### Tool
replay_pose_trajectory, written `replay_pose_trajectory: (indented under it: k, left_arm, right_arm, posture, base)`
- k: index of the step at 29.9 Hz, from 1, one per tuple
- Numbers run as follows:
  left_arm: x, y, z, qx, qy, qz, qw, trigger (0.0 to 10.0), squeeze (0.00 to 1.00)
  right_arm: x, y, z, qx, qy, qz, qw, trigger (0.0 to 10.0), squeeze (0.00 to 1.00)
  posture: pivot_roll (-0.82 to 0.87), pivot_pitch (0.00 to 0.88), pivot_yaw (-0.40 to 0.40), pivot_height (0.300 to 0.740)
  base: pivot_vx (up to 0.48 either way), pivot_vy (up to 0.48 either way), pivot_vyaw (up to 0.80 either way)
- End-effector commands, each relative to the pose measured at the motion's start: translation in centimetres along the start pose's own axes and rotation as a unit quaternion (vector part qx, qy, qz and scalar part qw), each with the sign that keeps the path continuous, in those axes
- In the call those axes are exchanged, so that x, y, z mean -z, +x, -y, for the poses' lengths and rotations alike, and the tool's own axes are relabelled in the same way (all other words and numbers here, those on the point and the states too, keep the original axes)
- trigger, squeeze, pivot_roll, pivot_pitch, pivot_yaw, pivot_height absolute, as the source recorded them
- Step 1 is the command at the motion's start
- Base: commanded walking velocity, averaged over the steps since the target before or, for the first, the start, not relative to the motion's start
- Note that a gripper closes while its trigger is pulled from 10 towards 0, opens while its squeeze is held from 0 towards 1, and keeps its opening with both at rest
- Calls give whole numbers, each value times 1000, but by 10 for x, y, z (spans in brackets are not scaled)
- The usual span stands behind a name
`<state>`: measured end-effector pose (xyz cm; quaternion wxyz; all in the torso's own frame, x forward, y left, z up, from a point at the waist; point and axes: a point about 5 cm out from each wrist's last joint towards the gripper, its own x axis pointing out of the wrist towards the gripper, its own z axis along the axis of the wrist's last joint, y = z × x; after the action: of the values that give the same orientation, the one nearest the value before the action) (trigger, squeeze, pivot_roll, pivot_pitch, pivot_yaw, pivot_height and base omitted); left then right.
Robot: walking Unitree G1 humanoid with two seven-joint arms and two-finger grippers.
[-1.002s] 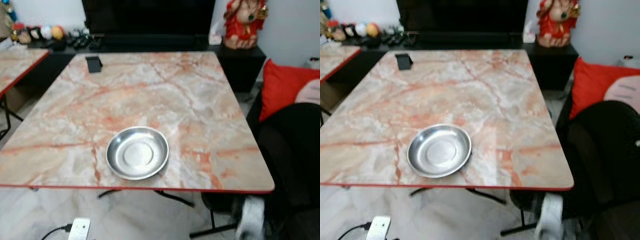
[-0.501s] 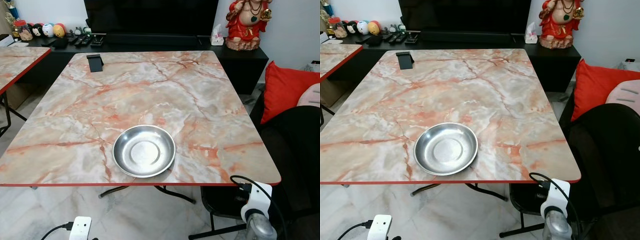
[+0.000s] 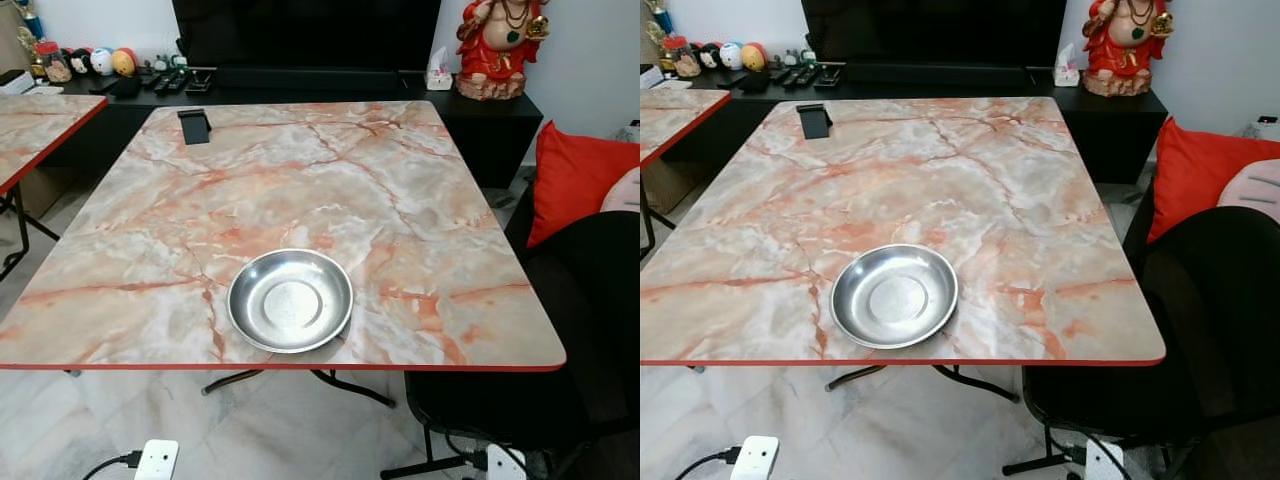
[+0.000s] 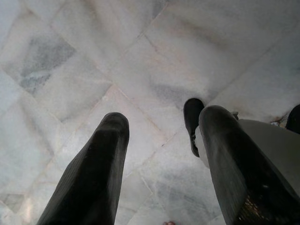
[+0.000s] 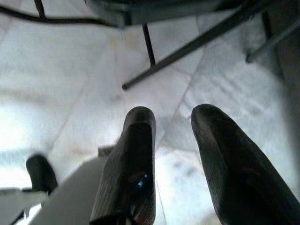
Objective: Setting the table
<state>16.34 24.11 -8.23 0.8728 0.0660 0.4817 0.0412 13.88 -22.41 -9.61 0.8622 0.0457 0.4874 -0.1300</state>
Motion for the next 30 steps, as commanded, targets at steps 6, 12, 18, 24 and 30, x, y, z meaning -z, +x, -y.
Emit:
replay_pose_trajectory:
  k: [6,12,18,24,30]
  left_arm:
    - [-17,1,-8,-44,-22,34,998,10000,0]
    - [-33,-1,-27,-108,-86,79,987,10000,0]
    - [-83,-9,-25,-142,-90,231,958,10000,0]
    - [-91,-32,-25,-173,-41,339,924,10000,0]
    - [-82,-51,-28,-199,-55,360,910,10000,0]
  right_arm:
    - [-5,2,-5,-10,-27,-9,1000,10000,0]
    - [-6,2,-7,-13,-28,-12,999,10000,0]
    - [-6,2,-9,-16,-35,-18,999,10000,0]
    - [-9,3,-7,-18,-39,-14,999,10000,0]
    - [-10,3,-8,-23,-50,-15,998,10000,0]
  posture:
    - [20,0,-1,740]
    - [51,0,-14,740]
    - [74,0,-22,740]
    - [95,0,-33,740]
    - [125,0,-46,740]
  base:
    - [0,0,0]
    - [0,0,0]
    - [0,0,0]
    - [0,0,0]
    - [0,0,0]
